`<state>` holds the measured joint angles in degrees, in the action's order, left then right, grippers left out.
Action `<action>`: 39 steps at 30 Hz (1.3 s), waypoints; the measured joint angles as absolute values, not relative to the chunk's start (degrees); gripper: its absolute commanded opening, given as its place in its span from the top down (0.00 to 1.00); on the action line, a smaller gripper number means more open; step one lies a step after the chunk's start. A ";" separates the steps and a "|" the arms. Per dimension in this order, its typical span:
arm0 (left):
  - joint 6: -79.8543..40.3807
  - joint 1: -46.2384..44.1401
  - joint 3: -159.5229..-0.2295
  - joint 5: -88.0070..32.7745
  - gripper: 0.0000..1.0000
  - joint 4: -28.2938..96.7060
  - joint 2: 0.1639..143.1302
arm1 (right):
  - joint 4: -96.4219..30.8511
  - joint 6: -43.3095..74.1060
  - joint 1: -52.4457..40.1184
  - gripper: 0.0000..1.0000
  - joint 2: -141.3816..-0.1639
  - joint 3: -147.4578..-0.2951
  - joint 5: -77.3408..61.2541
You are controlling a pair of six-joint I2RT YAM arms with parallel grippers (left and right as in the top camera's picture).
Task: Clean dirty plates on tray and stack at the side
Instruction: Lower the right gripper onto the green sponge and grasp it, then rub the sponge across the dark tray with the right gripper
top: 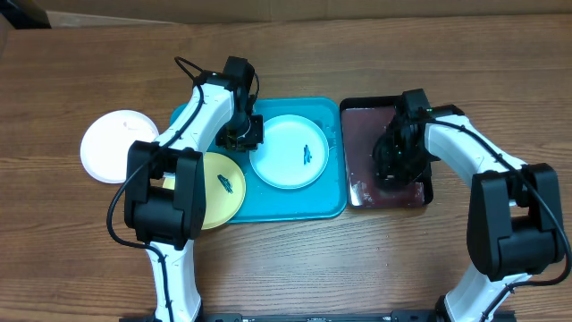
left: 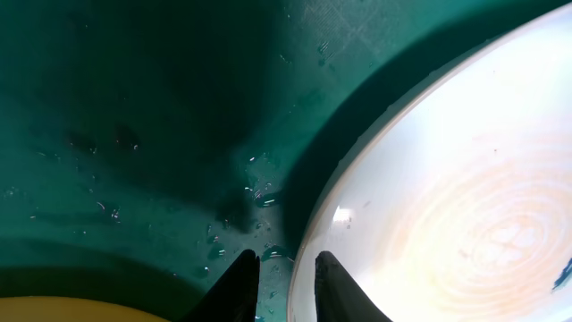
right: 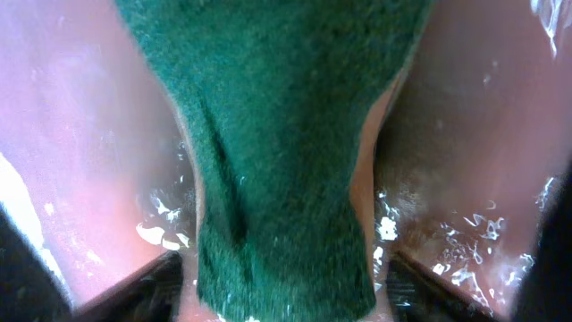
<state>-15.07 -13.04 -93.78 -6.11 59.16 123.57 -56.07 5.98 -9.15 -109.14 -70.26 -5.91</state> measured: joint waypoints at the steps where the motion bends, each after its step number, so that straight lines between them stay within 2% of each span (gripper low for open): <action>1: -15.07 -13.04 -93.78 -6.11 0.76 59.16 123.57 | -56.38 5.91 -9.15 0.22 -109.14 -70.74 -5.89; 5: -15.07 -13.04 -93.78 -6.11 0.76 59.13 123.57 | -54.96 5.96 -9.15 0.26 -109.14 -74.02 -5.28; 8: -15.07 -13.04 -93.78 -6.11 0.76 59.16 123.57 | -52.66 5.85 -9.15 0.39 -109.14 -74.37 -4.47; 13: -15.07 -13.04 -93.78 -6.11 0.76 59.13 123.57 | -51.86 5.96 -9.15 0.40 -109.19 -74.32 -4.01; 15: -15.07 -13.04 -93.78 -6.11 0.77 59.16 123.57 | -50.92 5.98 -9.15 0.51 -109.21 -73.95 -4.03; 17: -15.07 -13.04 -93.78 -6.11 0.77 59.16 123.57 | -50.33 6.09 -9.15 0.56 -109.25 -73.41 -4.25; 20: -15.07 -13.04 -93.78 -6.11 0.77 59.16 123.57 | -49.82 6.00 -9.15 0.53 -109.34 -72.73 -5.21; 22: -15.07 -13.04 -93.78 -6.11 0.77 59.16 123.57 | -49.56 5.96 -9.15 0.43 -109.36 -72.69 -5.61; 24: -15.07 -13.04 -93.78 -6.11 0.77 59.16 123.57 | -49.60 6.24 -9.15 0.40 -109.38 -72.69 -6.09; 27: -15.07 -13.04 -93.78 -6.11 0.77 59.16 123.57 | -49.84 5.96 -9.15 0.42 -109.45 -72.69 -6.28; 30: -15.07 -13.04 -93.78 -6.11 0.77 59.16 123.57 | -50.15 6.13 -9.15 0.54 -109.60 -72.69 -6.59; 35: -15.07 -13.04 -93.78 -6.11 0.77 59.16 123.57 | -49.95 6.00 -9.15 0.55 -110.06 -72.66 -6.63; 38: -15.07 -13.04 -93.78 -6.11 0.77 59.16 123.57 | -50.00 5.93 -9.15 0.51 -110.13 -72.66 -6.63; 39: -15.07 -13.04 -93.78 -6.11 0.77 59.16 123.57 | -50.00 6.02 -9.15 0.53 -110.13 -72.66 -6.68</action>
<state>-15.07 -13.04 -93.78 -6.11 59.16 123.57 -50.00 6.02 -9.15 -110.13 -72.66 -6.68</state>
